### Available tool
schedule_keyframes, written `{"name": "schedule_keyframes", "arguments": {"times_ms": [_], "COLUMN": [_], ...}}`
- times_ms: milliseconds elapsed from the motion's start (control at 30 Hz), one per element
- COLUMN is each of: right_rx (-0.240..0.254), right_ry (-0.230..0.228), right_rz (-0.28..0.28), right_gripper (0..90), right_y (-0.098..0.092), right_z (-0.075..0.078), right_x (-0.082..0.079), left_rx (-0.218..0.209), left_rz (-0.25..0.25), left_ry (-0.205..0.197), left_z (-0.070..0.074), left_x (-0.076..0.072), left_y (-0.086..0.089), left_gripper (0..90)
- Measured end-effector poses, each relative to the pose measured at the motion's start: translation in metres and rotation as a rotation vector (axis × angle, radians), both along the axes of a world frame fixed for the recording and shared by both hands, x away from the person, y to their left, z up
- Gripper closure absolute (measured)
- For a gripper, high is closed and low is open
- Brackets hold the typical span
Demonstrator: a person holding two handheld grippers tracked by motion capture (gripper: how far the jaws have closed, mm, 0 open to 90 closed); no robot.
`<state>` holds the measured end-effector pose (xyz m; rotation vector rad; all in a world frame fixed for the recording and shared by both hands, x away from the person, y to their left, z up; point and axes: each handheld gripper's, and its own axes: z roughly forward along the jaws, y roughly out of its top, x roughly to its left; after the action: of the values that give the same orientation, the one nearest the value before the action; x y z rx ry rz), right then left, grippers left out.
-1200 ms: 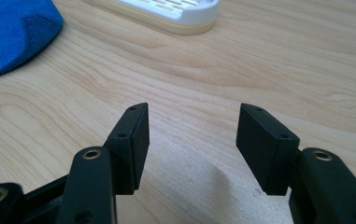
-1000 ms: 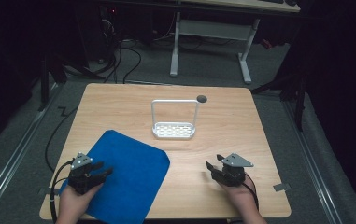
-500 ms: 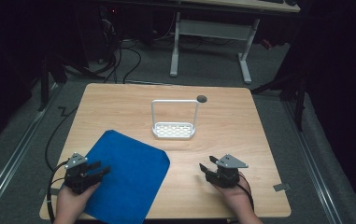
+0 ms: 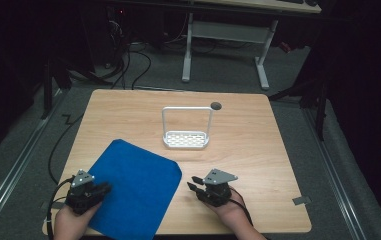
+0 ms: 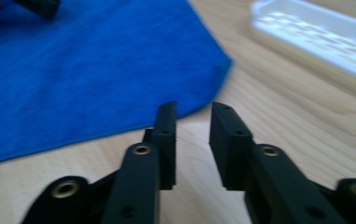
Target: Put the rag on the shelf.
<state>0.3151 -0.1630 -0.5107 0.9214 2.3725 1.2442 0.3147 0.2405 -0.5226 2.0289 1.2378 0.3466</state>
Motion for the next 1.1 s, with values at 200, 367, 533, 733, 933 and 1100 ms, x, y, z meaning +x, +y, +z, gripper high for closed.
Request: {"name": "schedule_keyframes", "arguments": {"times_ms": [200, 367, 533, 733, 933, 1100], "right_rx": [-0.060, -0.124, -0.171, -0.171, -0.183, -0.185], "right_ry": [0.040, 0.050, 0.068, 0.075, 0.068, 0.058], "right_rz": [0.141, 0.220, 0.231, 0.151, 0.029, -0.072], "right_gripper": [89.9, 90.0, 90.0, 90.0, 90.0, 90.0], "right_y": [0.037, 0.064, 0.070, 0.043, 0.002, -0.030], "right_z": [-0.006, -0.011, -0.017, -0.016, -0.015, -0.016], "right_x": [0.001, 0.001, 0.004, 0.007, 0.007, 0.006], "left_rx": [0.073, 0.078, 0.059, 0.065, 0.031, -0.007], "left_rz": [-0.018, -0.030, -0.058, -0.171, -0.333, -0.467], "left_ry": [-0.006, -0.022, -0.008, 0.013, 0.049, 0.089], "left_z": [-0.002, -0.003, -0.003, 0.000, 0.001, 0.002], "left_x": [-0.011, -0.016, -0.019, -0.023, -0.022, -0.021], "left_y": [-0.004, -0.006, -0.009, -0.034, -0.073, -0.106], "left_gripper": [89.1, 89.2, 89.3, 89.2, 88.7, 83.6]}}
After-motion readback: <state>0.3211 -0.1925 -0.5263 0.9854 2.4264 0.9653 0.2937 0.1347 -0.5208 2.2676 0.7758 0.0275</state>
